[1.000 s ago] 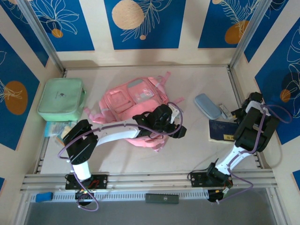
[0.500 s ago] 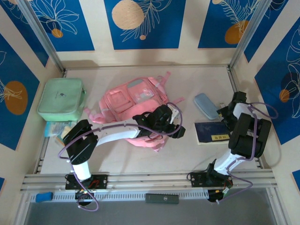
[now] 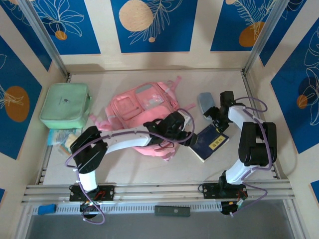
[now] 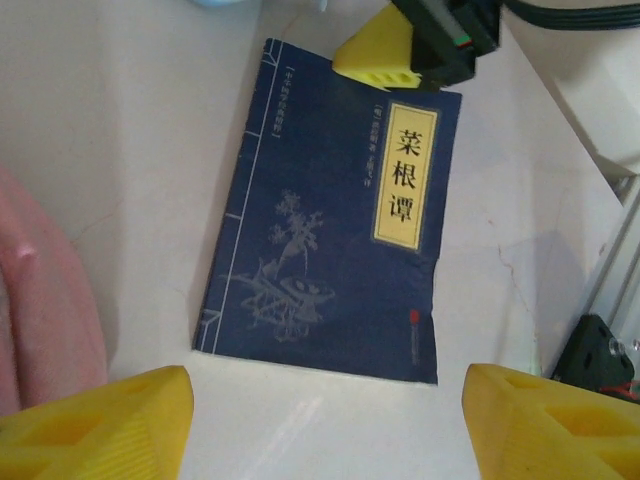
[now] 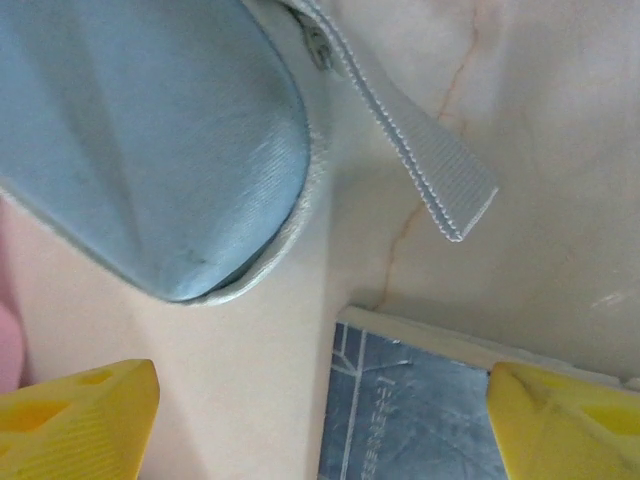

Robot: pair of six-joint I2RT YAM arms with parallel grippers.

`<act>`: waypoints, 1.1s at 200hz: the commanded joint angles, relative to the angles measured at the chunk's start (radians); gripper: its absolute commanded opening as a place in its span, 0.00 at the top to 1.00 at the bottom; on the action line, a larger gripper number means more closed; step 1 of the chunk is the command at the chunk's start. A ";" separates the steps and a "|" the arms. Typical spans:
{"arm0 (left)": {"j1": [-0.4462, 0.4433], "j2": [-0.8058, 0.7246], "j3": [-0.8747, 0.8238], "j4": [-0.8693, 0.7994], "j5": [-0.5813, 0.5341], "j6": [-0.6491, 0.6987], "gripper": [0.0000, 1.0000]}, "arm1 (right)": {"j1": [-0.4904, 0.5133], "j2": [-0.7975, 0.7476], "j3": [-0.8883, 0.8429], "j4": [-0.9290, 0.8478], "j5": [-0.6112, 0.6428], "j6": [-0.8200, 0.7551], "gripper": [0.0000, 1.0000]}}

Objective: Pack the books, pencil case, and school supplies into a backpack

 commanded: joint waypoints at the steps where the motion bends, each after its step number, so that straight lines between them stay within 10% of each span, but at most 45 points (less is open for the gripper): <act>1: -0.009 0.094 0.096 -0.037 -0.008 -0.059 0.28 | -0.066 -0.102 0.046 -0.099 -0.069 -0.073 0.14; 105: 0.000 0.349 0.328 -0.186 -0.001 -0.122 0.44 | -0.233 -0.493 -0.344 -0.254 -0.244 -0.044 0.16; 220: -0.053 0.222 0.154 -0.197 -0.014 -0.180 0.62 | -0.089 -0.324 -0.309 -0.169 -0.288 -0.105 0.13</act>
